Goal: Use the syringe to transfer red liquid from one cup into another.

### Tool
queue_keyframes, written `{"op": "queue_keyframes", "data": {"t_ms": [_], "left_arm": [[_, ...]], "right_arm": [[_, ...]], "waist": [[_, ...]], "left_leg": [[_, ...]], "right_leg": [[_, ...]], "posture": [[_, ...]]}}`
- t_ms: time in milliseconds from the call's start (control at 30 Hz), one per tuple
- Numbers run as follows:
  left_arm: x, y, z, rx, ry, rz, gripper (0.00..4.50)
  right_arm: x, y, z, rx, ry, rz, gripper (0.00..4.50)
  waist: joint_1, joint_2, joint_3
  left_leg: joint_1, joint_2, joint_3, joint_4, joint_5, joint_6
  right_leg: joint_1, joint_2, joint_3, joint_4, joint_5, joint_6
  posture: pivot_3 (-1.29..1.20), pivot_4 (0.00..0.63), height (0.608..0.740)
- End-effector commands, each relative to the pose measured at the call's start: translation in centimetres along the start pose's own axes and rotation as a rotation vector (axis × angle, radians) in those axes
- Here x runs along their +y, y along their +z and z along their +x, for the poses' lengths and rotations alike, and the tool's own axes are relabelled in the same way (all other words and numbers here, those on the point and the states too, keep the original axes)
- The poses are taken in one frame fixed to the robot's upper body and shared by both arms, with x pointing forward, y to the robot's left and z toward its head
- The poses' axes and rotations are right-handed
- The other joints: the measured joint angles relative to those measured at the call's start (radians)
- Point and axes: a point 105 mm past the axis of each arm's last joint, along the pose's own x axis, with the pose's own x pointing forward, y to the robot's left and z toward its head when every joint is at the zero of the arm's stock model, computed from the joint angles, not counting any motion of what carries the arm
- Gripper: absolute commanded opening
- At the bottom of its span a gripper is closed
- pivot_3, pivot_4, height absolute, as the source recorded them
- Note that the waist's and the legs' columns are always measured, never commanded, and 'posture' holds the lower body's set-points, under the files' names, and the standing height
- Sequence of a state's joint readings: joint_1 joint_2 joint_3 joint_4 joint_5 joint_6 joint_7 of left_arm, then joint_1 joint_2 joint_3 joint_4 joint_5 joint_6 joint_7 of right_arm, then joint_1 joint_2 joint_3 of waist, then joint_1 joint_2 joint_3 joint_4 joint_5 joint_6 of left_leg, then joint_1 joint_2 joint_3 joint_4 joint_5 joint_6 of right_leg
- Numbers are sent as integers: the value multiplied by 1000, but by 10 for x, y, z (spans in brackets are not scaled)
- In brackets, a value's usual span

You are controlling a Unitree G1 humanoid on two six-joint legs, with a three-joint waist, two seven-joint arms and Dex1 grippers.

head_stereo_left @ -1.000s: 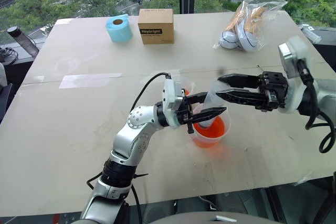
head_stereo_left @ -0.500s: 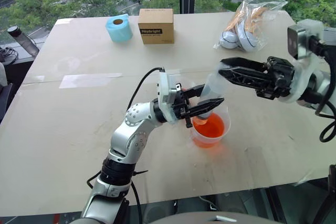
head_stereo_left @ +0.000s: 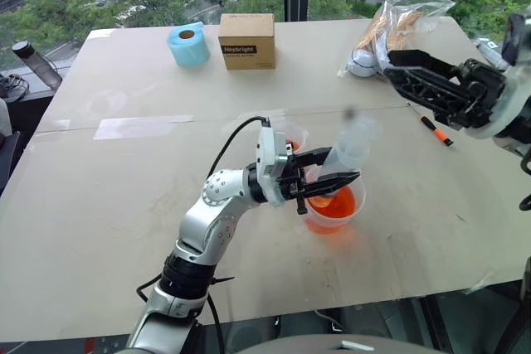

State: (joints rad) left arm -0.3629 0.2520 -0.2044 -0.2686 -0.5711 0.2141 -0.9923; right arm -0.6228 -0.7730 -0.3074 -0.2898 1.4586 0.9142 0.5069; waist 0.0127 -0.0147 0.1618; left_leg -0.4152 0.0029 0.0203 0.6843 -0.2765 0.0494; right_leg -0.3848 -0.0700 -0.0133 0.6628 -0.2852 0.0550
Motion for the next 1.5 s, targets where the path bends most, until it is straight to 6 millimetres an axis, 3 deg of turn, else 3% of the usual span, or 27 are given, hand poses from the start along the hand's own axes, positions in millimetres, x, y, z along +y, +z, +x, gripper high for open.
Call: {"op": "queue_keyframes", "data": {"t_ms": [33,167,433,567,767,967,1200,1433,1500], "left_arm": [[-2,27,10,-77,-24,82,1381],[4,54,21,-159,-14,116,1381],[7,89,32,-240,4,155,1381],[20,101,25,-235,81,196,1381],[46,107,-3,-192,218,266,1381],[71,85,-29,-117,345,327,1381],[89,69,-33,-97,365,340,1381],[92,60,-32,-79,337,338,1381],[92,59,-32,-81,337,336,1381]], "right_arm": [[4,25,-5,-80,8,-58,4078],[4,25,-5,-76,9,-62,4078],[5,28,-2,-97,29,-66,4078],[9,29,2,-106,53,-70,4078],[13,33,11,-131,80,-84,4078],[15,40,30,-171,122,-138,4078],[20,38,58,-176,178,-210,4078],[17,49,84,-208,170,-287,4078],[14,49,90,-197,154,-287,3557]], "waist": [[0,0,0],[1,0,0],[-1,0,0],[-2,0,0],[-2,0,0],[-2,0,0],[0,0,0],[-5,0,0],[-7,0,0]], "left_leg": [[0,0,0,0,0,0],[0,0,0,0,0,0],[0,0,0,0,0,0],[0,0,0,0,0,0],[0,0,0,0,0,0],[0,0,0,0,0,0],[-1,0,0,0,0,0],[-1,0,1,0,0,0],[-1,0,1,0,0,0]], "right_leg": [[0,0,0,0,0,0],[0,0,0,0,0,0],[0,0,0,0,0,0],[0,0,0,0,0,0],[0,2,0,0,0,0],[0,5,0,0,0,0],[-1,4,-1,0,0,0],[-2,5,-1,0,0,0],[-2,5,-1,0,0,0]], "posture": [[0,150,740],[0,150,740],[0,150,740],[0,150,740],[0,150,740],[0,150,740],[0,150,740],[0,150,740],[0,150,740]]}}
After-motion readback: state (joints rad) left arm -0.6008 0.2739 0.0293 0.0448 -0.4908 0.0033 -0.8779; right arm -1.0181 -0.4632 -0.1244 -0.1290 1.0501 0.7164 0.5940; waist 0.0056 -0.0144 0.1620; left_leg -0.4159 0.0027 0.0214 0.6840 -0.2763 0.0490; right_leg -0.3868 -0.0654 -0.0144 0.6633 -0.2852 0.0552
